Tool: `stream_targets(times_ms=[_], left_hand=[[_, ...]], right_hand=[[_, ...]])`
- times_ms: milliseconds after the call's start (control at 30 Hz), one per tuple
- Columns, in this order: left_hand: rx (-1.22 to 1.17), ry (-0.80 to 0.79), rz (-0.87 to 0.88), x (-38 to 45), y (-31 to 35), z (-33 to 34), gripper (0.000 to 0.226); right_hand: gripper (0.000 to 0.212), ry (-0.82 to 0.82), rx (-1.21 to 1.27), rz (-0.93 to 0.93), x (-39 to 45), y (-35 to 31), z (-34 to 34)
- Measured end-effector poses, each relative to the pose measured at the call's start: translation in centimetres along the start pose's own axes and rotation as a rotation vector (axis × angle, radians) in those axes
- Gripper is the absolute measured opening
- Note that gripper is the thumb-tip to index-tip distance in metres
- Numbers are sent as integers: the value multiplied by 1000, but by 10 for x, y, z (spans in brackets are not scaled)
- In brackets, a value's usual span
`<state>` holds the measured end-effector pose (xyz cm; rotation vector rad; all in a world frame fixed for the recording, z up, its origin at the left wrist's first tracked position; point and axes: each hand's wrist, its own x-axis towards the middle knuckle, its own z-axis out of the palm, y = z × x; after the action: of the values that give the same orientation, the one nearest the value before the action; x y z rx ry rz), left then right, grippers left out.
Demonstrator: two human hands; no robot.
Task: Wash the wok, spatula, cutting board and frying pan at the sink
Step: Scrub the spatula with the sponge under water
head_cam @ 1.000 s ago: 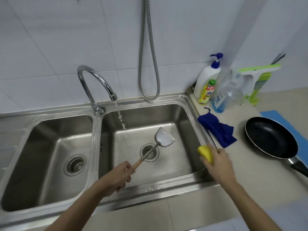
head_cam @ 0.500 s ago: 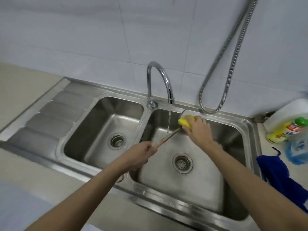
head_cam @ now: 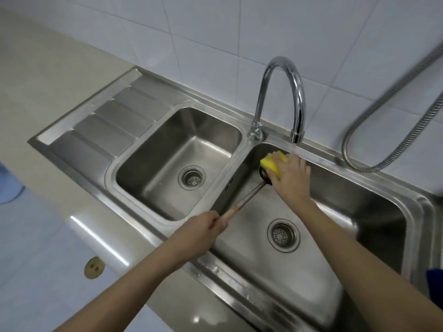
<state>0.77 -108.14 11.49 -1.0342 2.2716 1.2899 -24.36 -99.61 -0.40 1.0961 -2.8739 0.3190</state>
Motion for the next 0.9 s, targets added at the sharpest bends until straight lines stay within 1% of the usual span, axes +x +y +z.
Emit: stream_targets(times_ms=[67, 100, 167, 200, 233, 333, 367, 400, 500, 533, 567, 633, 667, 700, 800, 833, 900], left_hand=[[-36, -4, -25, -3, -1, -3, 32], [-40, -9, -28, -3, 0, -4, 31], [-51, -43, -52, -2, 0, -5, 30], [-56, -66, -65, -4, -1, -6, 31], [-61, -87, -77, -7, -3, -8, 32], [-54, -110, -90, -11, -7, -13, 34], [-55, -99, -84, -10, -6, -14, 33], [-54, -92, -75, -8, -5, -14, 33], [-62, -97, -62, -7, -1, -11, 32], [-70, -105, -70, -9, -2, -11, 32], [-87, -120, -85, -11, -3, -11, 32], [-103, -159, -100, -16, -4, -12, 35], [-73, -161, -86, -16, -3, -12, 36], [-17, -147, -59, -14, -2, -11, 36], [225, -57, 22, -5, 2, -8, 32], [323, -26, 45, -3, 1, -6, 30], [481, 40, 84, -1, -3, -2, 24]], right_hand=[[51, -8, -14, 47, -7, -4, 2], [49, -44, 23, 20, -12, -9, 6], [43, -120, 63, -110, -27, -16, 15], [42, -124, 37, -149, -31, -14, 18], [43, -108, -1, -135, -31, -8, 18], [48, -101, -33, 157, -27, 11, 13], [48, -110, -13, 196, -28, 11, 12], [48, -115, 5, 162, -31, 6, 11], [45, -128, -3, -139, -47, -8, 18], [45, -115, -19, -164, -48, -7, 17], [44, -109, -33, -121, -45, -3, 14], [46, -102, -49, 79, -38, 4, 9], [47, -104, -42, 156, -38, 3, 6], [48, -104, -18, 166, -41, -2, 5], [45, -110, 123, -15, -59, -30, 8], [44, -122, 151, -48, -62, -35, 9], [44, -114, 110, -94, -59, -38, 2]])
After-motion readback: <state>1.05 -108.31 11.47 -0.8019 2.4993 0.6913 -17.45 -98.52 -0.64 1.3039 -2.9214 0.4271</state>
